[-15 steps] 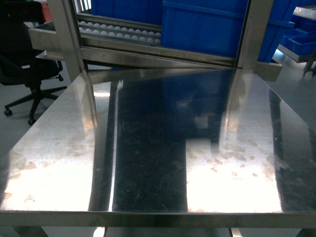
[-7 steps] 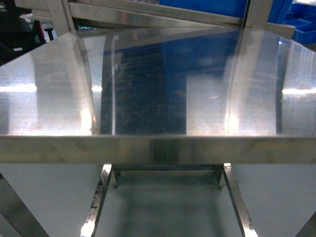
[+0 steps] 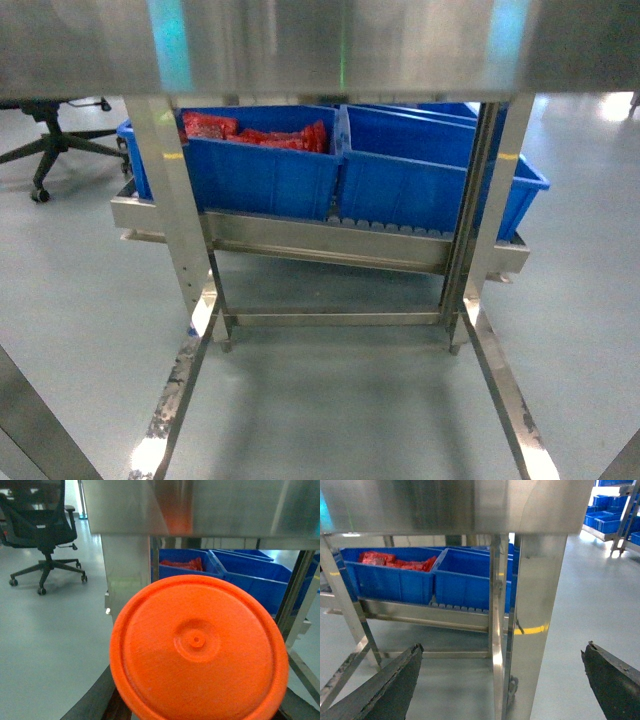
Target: Pick capacitor and pack into box
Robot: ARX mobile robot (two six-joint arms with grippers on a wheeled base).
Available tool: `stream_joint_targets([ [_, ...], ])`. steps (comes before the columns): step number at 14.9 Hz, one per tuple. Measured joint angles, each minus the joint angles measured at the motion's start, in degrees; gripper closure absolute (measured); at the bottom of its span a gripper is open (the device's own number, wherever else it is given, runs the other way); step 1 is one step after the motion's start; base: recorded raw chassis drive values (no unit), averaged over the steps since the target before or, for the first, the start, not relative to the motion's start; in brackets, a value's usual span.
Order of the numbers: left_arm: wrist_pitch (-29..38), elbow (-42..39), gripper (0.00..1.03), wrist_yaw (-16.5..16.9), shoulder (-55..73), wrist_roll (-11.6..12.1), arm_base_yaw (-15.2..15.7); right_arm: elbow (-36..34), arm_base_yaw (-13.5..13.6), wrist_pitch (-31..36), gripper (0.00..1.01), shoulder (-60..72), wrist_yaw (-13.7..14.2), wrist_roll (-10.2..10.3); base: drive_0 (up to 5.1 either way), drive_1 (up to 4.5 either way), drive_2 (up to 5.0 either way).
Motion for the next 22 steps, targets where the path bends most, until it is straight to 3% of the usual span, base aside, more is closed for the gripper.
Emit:
stream_joint_targets([
  [18, -0.1, 0.0, 0.59, 0.0, 0.0, 0.5, 0.0, 0.0, 0.0, 0.0, 0.03, 0.0, 0.0, 0.0, 0.0, 0.0, 0.0],
  [22, 0.0, 0.0, 0.59, 0.1, 0.0, 0.6, 0.0, 0.0, 0.0, 0.0, 0.03, 0.0, 0.0, 0.0, -5.0, 2.43, 2.4],
])
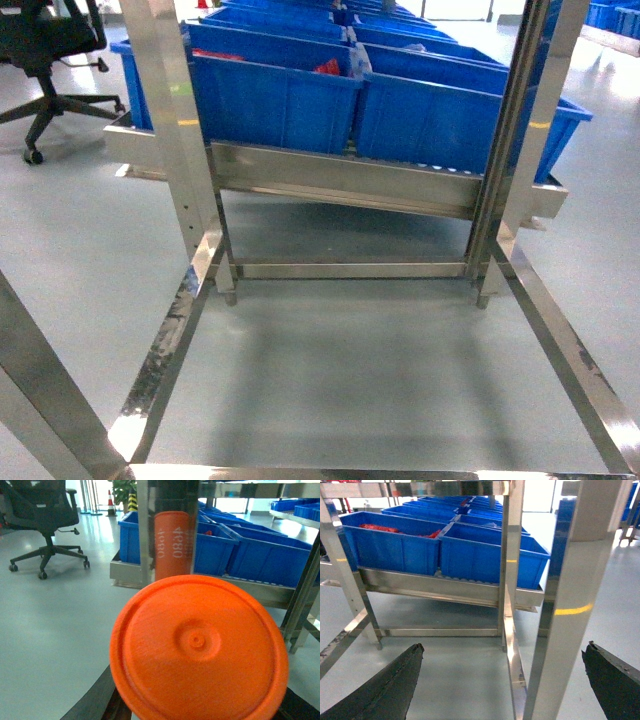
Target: Pick capacitor and pack into box
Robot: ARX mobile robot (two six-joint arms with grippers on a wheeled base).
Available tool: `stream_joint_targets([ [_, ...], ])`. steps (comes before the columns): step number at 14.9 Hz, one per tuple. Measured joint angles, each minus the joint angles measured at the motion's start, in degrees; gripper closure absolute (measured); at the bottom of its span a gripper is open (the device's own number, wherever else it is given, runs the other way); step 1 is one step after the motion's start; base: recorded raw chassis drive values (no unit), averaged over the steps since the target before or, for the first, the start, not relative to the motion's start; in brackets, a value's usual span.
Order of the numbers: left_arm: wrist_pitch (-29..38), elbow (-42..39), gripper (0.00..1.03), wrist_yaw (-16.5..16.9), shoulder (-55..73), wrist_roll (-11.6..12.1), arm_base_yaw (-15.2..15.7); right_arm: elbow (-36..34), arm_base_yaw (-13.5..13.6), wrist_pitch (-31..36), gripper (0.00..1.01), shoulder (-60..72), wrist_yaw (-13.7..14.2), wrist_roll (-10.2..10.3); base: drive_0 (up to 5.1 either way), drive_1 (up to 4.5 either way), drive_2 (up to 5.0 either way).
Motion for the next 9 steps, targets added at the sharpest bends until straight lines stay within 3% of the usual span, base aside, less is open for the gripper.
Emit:
stream_joint_targets([
  [9, 0.0, 0.0, 0.59, 0.0, 0.0, 0.0, 0.0, 0.0, 0.0, -0.1, 0.03, 0.0, 0.0, 0.0, -5.0, 2.48, 2.5],
])
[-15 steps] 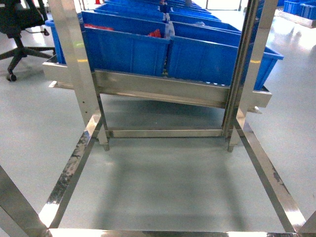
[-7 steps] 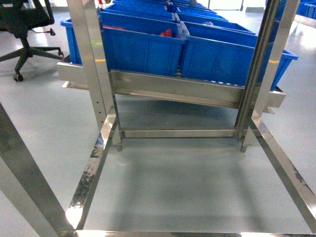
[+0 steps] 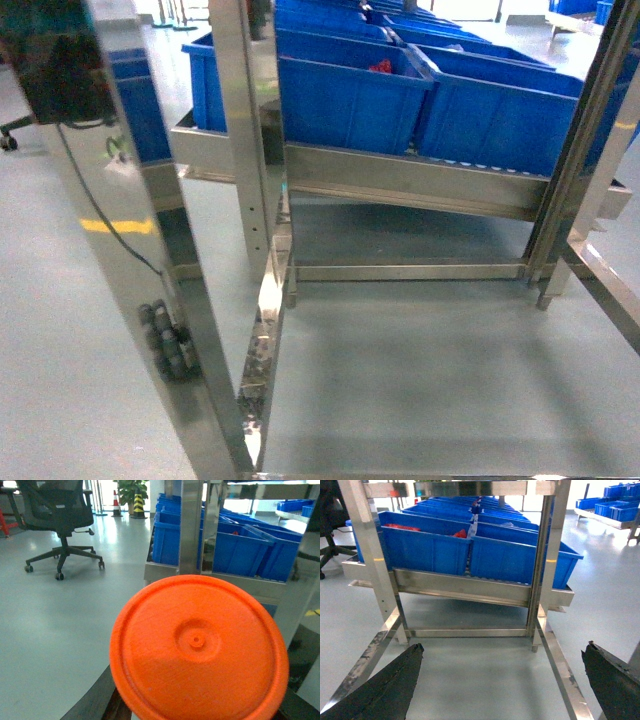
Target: Pick capacitor and pack into box
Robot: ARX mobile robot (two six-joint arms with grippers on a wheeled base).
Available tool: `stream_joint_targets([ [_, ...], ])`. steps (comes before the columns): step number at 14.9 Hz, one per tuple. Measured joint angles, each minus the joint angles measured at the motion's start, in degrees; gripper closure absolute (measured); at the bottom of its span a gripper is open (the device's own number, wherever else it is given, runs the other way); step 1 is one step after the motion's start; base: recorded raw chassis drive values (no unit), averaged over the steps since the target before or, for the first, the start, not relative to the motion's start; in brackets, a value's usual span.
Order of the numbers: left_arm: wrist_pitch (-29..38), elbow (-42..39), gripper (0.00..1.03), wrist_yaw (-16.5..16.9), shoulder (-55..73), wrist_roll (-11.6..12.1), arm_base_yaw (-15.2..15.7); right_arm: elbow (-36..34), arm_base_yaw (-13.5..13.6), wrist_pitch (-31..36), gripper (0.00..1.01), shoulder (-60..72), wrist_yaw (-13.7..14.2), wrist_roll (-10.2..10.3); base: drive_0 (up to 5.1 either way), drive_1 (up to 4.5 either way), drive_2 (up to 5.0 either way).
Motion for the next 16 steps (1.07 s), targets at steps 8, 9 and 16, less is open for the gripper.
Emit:
stream_joint_targets([
  [8, 0.0, 0.0, 0.59, -0.1, 0.0, 0.0, 0.0, 0.0, 0.0, 0.1, 0.03, 0.0, 0.0, 0.0, -4.9, 2.52, 2.5],
  [9, -0.1, 0.0, 0.59, -0.1, 0.0, 0.0, 0.0, 0.0, 0.0, 0.1, 0.03, 0.0, 0.0, 0.0, -4.9, 2.53, 2.5],
  [16, 0.0, 0.0, 0.59, -0.1, 0.0, 0.0, 0.0, 0.0, 0.0, 0.2, 0.03, 0.0, 0.0, 0.0, -4.9, 2.59, 2.6],
])
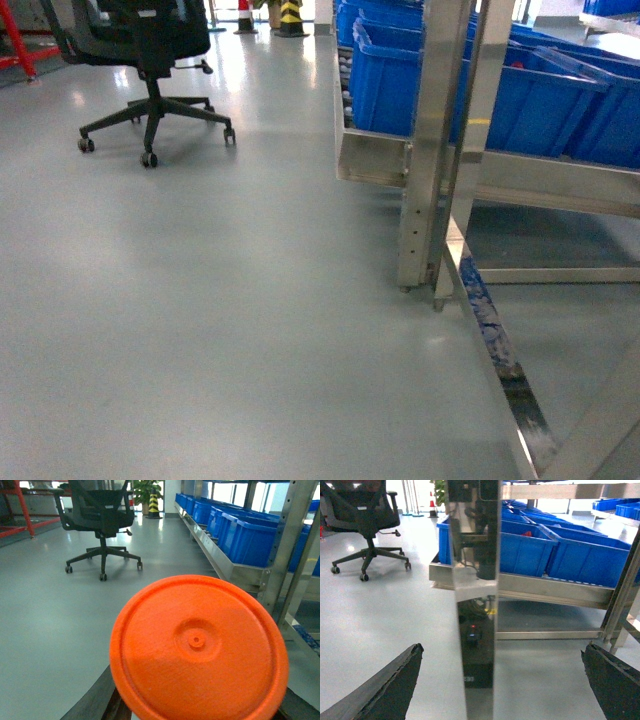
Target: Pick capacitor and pack into box
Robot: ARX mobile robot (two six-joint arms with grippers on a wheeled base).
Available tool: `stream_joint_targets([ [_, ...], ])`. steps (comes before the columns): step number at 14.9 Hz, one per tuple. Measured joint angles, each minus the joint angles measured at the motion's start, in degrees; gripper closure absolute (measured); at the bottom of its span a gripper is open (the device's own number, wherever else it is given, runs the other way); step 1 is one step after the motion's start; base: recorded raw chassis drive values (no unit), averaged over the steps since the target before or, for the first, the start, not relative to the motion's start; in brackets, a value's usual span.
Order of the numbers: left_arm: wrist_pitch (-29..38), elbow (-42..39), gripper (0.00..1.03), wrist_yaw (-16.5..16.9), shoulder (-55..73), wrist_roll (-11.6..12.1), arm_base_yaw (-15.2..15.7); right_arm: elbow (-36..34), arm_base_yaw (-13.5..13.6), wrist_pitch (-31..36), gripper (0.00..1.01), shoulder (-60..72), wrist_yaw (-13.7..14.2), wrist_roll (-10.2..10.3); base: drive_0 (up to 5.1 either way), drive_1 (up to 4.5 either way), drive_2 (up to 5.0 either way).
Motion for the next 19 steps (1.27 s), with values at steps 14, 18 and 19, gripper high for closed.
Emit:
stream_joint_targets([
  [14, -0.1, 0.0, 0.59, -0.1, 0.0, 0.0, 0.0, 0.0, 0.0, 0.0, 0.03, 0.0, 0.0, 0.0, -5.0, 2.45, 2.5],
  [18, 0.1, 0.0, 0.59, 0.0, 0.0, 0.0, 0.0, 0.0, 0.0, -0.2, 0.03, 0.0, 0.0, 0.0, -5.0, 2.43, 2.4],
  [19, -0.1, 0.0, 0.59, 0.0, 0.0, 0.0, 0.0, 0.0, 0.0, -0.1, 0.03, 0.0, 0.0, 0.0, -5.0, 2.37, 2.4],
])
